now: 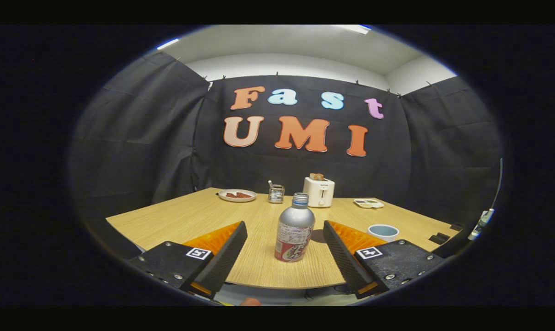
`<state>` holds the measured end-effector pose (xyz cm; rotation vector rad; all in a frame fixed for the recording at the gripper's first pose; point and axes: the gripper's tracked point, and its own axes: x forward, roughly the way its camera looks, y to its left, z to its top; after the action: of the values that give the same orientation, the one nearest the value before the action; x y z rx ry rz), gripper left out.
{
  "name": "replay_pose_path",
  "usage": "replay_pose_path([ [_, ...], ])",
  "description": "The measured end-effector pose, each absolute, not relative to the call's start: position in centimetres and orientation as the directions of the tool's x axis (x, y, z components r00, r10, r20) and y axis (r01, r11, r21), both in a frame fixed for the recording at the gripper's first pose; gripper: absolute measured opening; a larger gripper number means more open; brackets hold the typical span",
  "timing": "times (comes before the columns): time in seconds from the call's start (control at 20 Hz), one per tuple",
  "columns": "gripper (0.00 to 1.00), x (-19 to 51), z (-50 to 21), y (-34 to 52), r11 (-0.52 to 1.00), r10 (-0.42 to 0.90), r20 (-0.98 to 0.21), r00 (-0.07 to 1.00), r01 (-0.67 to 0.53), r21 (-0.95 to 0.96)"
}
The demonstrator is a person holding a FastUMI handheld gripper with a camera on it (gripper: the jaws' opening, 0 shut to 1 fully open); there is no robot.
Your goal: Take the bottle from table, then pour the juice into the cup, finally place the bottle on the coaster
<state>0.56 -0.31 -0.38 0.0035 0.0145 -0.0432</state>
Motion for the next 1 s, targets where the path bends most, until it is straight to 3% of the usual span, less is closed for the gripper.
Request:
replay_pose_path([
  [1.0, 0.99, 5.3, -8.5, -2.2, 0.991, -0.089, -0.260, 0.961, 0.112, 0.074],
])
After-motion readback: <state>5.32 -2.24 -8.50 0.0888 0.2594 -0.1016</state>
